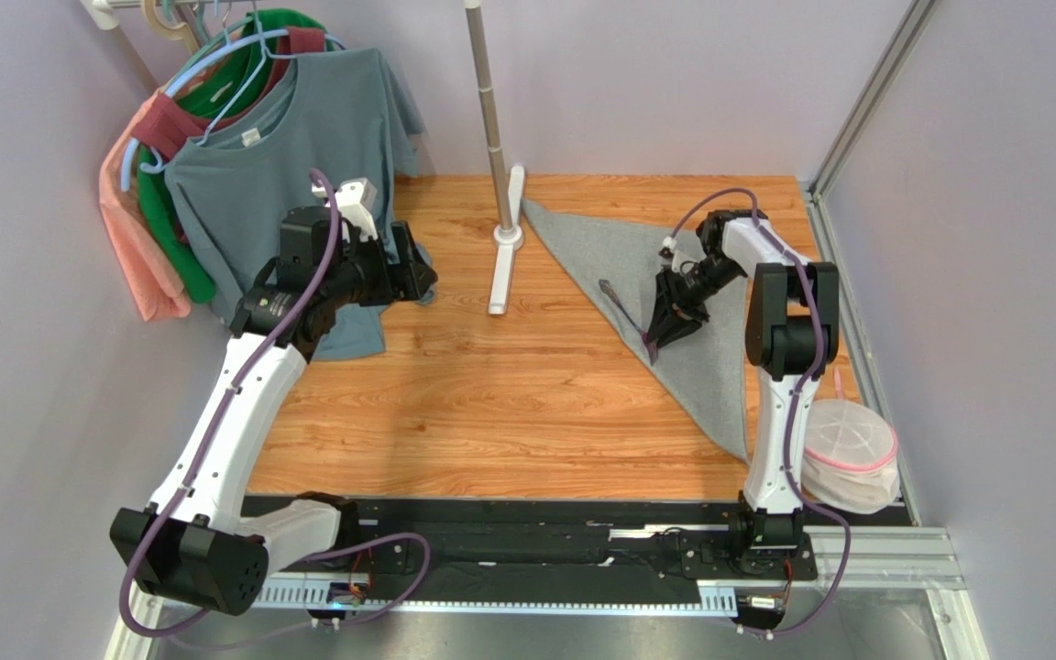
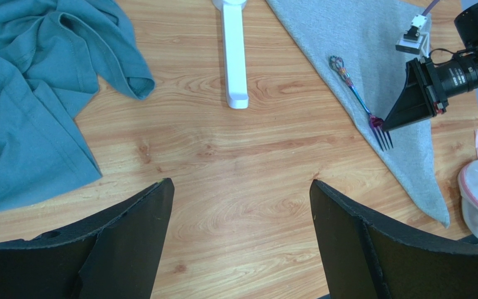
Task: Fold the napkin, place the utensils inside, and roll it up
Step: Place the utensil onto the napkin
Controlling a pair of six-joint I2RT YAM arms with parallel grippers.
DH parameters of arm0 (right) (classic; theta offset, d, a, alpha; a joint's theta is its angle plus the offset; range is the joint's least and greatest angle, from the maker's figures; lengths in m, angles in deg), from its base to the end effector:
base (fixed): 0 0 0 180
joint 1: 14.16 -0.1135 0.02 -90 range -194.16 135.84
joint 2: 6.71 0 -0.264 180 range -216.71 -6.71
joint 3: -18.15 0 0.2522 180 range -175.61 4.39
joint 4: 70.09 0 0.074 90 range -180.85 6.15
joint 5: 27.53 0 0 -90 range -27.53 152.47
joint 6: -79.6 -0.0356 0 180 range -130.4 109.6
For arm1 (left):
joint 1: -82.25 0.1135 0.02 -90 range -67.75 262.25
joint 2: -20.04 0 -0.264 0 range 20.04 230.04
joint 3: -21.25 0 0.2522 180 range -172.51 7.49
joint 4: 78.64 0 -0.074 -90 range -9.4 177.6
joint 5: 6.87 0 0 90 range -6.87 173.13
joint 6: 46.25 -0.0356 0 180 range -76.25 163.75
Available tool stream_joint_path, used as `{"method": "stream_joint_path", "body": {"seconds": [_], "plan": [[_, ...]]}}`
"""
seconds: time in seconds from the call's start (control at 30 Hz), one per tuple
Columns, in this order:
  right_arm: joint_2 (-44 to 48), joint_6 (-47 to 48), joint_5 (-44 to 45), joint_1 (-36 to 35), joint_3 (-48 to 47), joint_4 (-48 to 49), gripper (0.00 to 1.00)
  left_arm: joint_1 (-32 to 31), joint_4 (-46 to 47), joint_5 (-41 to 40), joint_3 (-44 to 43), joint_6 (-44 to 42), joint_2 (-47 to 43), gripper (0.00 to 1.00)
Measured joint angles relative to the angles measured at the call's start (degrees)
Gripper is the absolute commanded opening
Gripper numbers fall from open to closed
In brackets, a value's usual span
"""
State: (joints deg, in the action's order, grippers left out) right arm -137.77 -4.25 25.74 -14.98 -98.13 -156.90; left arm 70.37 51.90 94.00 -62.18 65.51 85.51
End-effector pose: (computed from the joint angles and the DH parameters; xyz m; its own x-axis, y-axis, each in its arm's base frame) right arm 0.4163 0.0273 0.1478 -0.9855 -0.1000 0.1370 0.0031 0.7970 0.6040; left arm 0.2366 -0.0566 0.3745 -0.6082 -0.2441 -0.7554 0.1443 0.9017 -0.4076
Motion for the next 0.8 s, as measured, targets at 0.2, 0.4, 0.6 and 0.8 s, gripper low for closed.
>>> {"method": "stream_joint_path", "body": {"seconds": [0.2,0.4,0.6,0.8], "plan": [[0.0,-0.5,2.5,0.0,-0.9,-0.7,0.52,0.0,0.0,0.0,0.0,0.0,-0.3,0.89],[2.9,-3.4,9.7,0.0,-2.6,-1.4,0.53,0.0,0.0,0.0,0.0,0.0,-0.4,0.89],[14.3,-8.4,16.5,0.0,0.0,1.0,0.53,0.1,0.5,-0.8,0.0,-0.2,-0.5,0.89],[33.4,-13.5,23.2,-1.7,15.1,8.1,0.53,0.2,1.3,-2.5,0.0,-2.3,-0.5,0.89]]}}
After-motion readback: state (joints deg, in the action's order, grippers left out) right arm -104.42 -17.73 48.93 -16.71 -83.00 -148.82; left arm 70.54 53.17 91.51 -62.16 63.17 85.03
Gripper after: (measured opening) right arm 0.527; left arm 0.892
